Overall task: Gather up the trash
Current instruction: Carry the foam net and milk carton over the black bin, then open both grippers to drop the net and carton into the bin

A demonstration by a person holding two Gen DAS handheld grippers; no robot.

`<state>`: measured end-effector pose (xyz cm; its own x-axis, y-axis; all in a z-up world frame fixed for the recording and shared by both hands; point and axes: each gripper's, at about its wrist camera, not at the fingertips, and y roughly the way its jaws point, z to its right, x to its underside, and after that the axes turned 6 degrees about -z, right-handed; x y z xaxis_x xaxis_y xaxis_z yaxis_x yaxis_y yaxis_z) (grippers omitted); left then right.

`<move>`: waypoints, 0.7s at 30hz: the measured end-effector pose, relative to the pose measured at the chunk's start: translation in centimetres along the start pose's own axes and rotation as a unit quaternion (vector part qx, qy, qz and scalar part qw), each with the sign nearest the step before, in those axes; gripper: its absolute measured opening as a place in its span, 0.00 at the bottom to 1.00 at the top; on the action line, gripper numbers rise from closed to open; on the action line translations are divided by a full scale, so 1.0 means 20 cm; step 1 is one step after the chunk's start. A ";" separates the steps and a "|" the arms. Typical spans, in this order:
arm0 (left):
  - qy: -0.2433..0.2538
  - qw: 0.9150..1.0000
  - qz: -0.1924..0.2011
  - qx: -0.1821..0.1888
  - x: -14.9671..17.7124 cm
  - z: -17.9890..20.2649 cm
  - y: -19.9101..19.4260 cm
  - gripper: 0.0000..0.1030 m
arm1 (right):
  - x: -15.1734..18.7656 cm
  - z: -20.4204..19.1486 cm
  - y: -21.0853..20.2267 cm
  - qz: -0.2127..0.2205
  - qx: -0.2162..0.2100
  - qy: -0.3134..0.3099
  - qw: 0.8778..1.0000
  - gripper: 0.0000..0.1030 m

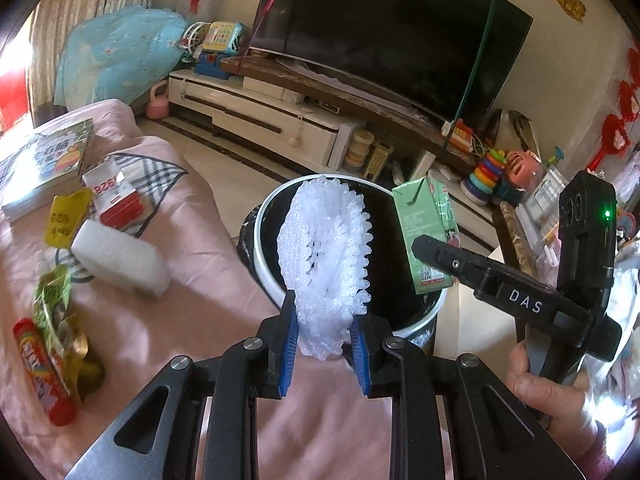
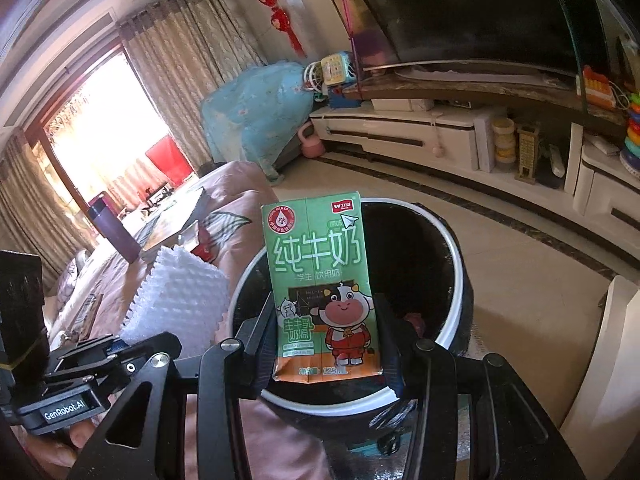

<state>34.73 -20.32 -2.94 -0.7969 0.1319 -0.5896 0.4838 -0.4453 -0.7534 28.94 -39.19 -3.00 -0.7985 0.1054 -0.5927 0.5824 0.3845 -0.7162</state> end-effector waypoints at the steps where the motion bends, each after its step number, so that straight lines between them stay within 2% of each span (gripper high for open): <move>1: 0.000 1.000 -0.001 0.000 -0.01 0.00 0.02 0.22 | -0.01 0.01 0.01 -0.002 0.001 0.001 1.000 0.44; 21: -0.001 1.000 -0.016 -0.011 -0.13 0.05 0.21 0.24 | -0.10 0.09 0.11 -0.018 0.009 0.002 1.000 0.44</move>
<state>38.51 -23.41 -4.39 -0.8132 0.1439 -0.5639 0.4649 -0.4221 -0.7782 32.05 -40.18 -3.98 -0.8193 0.0954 -0.5654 0.5561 0.3719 -0.7432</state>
